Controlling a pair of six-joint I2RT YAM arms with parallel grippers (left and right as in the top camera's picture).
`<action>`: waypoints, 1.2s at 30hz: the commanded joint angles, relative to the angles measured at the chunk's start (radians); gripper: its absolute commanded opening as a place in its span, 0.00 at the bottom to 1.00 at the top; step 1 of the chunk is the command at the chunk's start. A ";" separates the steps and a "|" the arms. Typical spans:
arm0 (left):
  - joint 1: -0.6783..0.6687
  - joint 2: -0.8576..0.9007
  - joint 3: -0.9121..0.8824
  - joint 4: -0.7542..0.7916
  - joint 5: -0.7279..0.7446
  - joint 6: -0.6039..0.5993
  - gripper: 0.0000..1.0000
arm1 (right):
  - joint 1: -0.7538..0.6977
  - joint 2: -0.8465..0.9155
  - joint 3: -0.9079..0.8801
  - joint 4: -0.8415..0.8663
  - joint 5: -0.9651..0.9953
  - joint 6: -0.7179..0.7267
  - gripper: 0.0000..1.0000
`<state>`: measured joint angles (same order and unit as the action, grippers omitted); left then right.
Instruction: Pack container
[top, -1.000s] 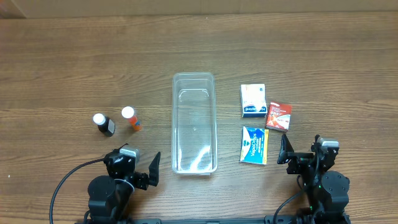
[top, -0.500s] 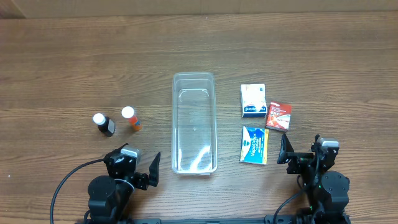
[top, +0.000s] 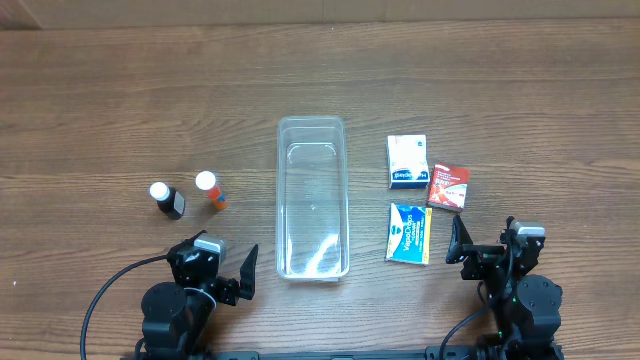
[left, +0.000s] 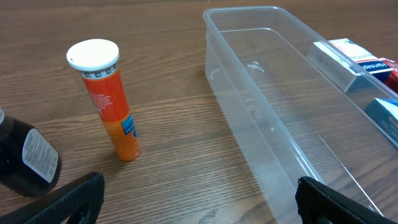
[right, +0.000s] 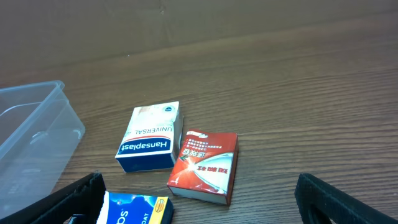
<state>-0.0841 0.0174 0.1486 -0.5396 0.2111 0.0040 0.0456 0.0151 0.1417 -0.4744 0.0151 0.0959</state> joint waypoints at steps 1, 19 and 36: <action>0.005 -0.001 0.001 -0.010 0.015 0.023 1.00 | -0.003 -0.011 -0.008 0.005 0.007 -0.007 1.00; 0.005 -0.001 0.001 -0.010 0.015 0.023 1.00 | -0.002 0.152 0.289 0.172 -0.420 0.248 1.00; 0.005 -0.001 0.001 -0.010 0.015 0.023 1.00 | 0.053 1.577 1.477 -0.731 -0.298 0.147 1.00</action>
<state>-0.0841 0.0177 0.1505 -0.5491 0.2138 0.0044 0.0566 1.4967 1.5921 -1.2022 -0.4141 0.2314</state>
